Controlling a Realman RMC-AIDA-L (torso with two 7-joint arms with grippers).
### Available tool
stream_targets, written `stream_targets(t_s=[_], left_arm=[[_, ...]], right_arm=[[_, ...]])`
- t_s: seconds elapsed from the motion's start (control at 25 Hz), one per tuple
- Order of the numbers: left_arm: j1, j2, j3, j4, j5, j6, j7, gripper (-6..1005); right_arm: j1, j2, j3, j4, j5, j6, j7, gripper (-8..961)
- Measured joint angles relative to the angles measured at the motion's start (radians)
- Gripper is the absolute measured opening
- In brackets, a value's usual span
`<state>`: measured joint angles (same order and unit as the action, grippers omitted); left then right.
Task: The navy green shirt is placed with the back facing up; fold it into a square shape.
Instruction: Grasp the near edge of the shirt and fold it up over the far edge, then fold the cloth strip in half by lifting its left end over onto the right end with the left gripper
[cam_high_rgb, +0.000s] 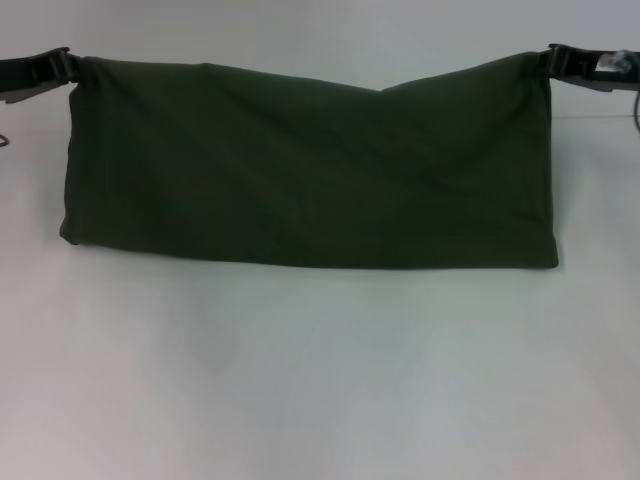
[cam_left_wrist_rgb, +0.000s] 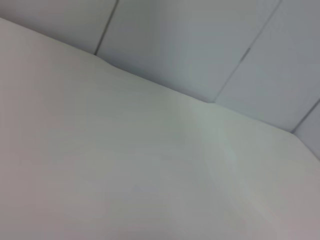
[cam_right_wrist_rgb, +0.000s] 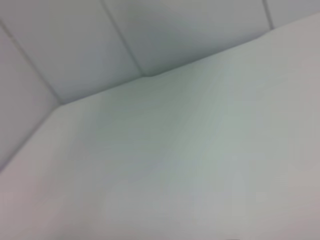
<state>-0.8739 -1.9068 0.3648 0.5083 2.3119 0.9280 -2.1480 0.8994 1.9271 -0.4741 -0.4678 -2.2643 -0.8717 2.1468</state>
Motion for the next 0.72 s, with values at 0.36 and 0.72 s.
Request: stream_targets(t_s=[0.36,0.72], left_arm=[[-0.031,-0.094,0.003,-0.063,-0.077,-0.261,0.122,64],[-0.018,-0.095,-0.001,-0.086,-0.089,-0.384,0.123,240]], right_arm=[[0.03,0.044,-0.019,0.07,0.004,0.219,0.007,171],[0.008,0.032,-0.013,0.058,0.004,0.229,0.007,425]])
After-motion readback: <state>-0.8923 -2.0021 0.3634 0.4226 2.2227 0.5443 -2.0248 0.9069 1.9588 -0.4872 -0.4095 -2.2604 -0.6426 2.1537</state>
